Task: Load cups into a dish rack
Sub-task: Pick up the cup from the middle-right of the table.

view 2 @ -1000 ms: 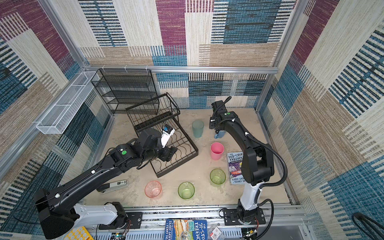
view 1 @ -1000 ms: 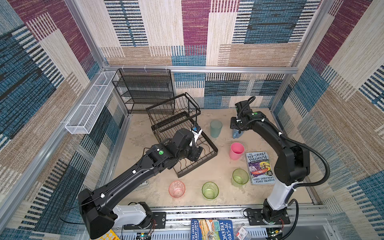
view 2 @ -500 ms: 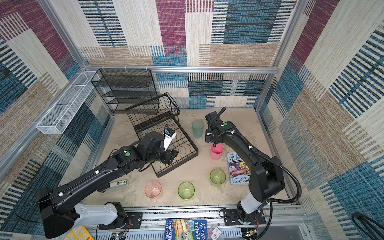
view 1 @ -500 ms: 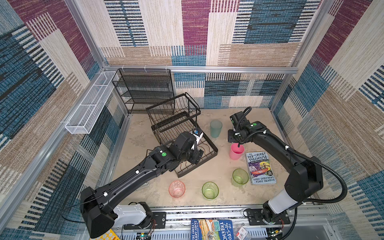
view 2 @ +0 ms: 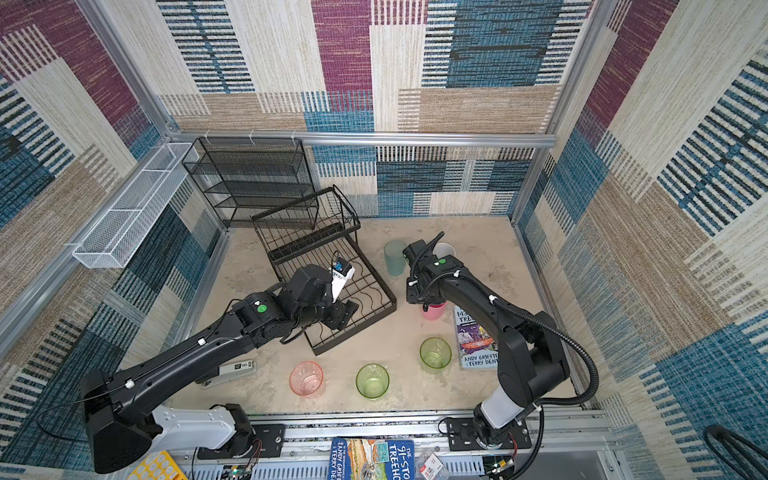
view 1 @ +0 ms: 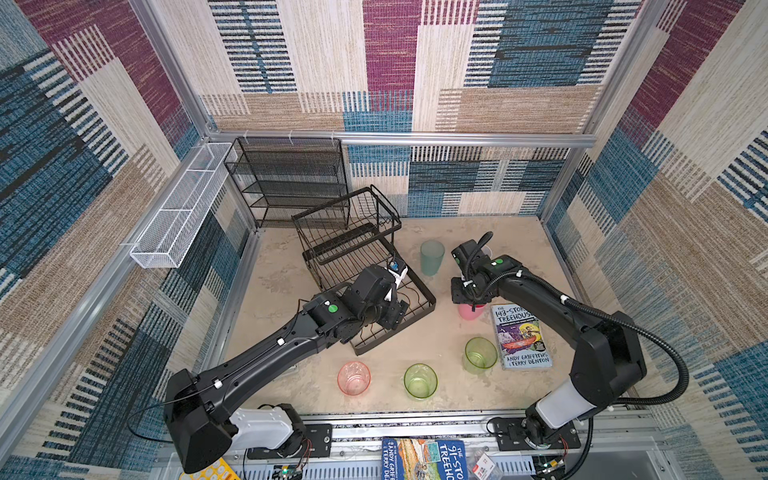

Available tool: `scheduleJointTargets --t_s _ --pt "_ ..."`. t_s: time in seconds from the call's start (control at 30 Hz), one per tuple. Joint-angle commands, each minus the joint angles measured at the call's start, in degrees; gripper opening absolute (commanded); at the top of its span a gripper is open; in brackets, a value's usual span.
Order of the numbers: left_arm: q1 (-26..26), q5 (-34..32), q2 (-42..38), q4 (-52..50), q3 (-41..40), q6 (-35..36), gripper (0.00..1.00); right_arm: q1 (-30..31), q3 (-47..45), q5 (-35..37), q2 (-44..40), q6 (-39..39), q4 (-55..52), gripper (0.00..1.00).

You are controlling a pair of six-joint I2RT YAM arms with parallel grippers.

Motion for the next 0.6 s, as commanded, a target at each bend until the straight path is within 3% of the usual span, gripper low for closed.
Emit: scheduleJointTargets --t_s 0.0,0.2,0.47,0.57 --pt "0.0 -0.8 0.1 0.7 0.1 -1.4 0.75 0.0 -0.2 -0.1 0.8 0.6 2.4 0.41" --pt "0.0 -0.7 1.0 -0.2 1.0 -2.2 0.75 0.0 -0.9 0.6 2.0 0.5 3.4 0.28" --pt "0.0 -1.3 1.8 -0.6 1.2 -4.9 0.74 0.0 -0.9 2.4 0.6 0.2 2.3 0.01" --pt "0.1 -2.0 1.8 -1.3 1.4 -6.9 0.74 0.0 0.2 3.1 -0.4 -0.2 1.5 0.0"
